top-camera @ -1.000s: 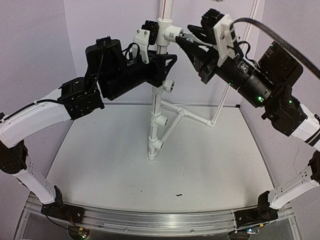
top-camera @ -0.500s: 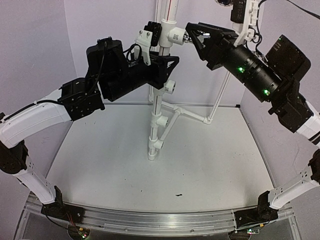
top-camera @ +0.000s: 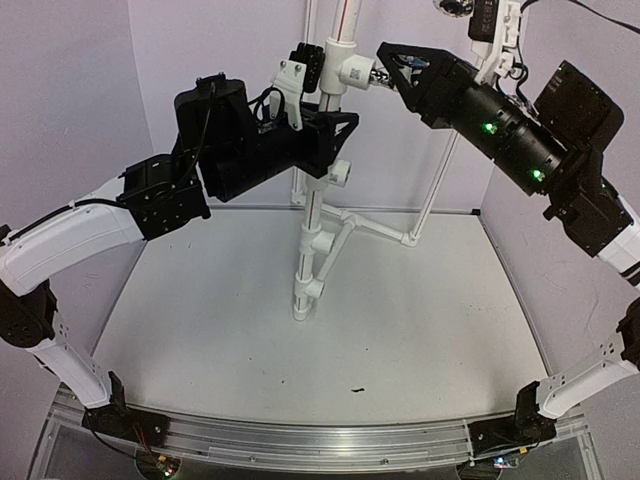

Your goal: Install the water faucets

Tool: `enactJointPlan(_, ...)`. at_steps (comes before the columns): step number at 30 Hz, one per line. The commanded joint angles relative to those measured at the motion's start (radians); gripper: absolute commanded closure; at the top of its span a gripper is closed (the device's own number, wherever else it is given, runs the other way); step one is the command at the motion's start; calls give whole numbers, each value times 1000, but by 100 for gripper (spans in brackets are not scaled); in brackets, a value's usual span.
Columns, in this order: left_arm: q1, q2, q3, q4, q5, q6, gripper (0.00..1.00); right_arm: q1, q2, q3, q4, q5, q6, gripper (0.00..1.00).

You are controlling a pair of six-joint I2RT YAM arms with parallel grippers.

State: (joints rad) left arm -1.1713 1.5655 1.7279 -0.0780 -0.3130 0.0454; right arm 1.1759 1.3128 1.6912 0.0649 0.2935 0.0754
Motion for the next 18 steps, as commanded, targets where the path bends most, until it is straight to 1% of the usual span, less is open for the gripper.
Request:
enactJointPlan(1, 0, 38, -86, -368, -20, -358, 100, -61, 11, 26, 69, 212, 654, 100)
enactJointPlan(4, -1, 37, -86, -368, -20, -357, 100, -62, 35, 82, 53, 222, 641, 100)
enactJointPlan(5, 0, 37, -86, -368, -20, -359, 100, -62, 49, 111, 48, 219, 608, 97)
enactJointPlan(6, 0, 36, -85, -368, -20, -361, 100, -62, 62, 140, 40, 211, 567, 92)
enactJointPlan(8, 0, 33, -84, -369, -24, -369, 100, -62, 66, 161, 17, 205, 503, 72)
enactJointPlan(10, 1, 25, -88, -370, -41, -384, 100, -62, 43, 129, 16, 191, 453, 57)
enactJointPlan(11, 3, 22, -89, -370, -46, -390, 100, -62, 28, 106, 16, 177, 420, 48)
enactJointPlan(15, 14, 10, -92, -371, -44, -403, 100, -62, -18, 38, -34, 65, 263, 16)
enactJointPlan(16, 16, 9, -92, -371, -43, -403, 100, -62, -33, 19, -52, 26, 221, 10)
enactJointPlan(18, 21, 10, -91, -373, -38, -403, 100, -62, -72, -25, -60, -41, 117, 4)
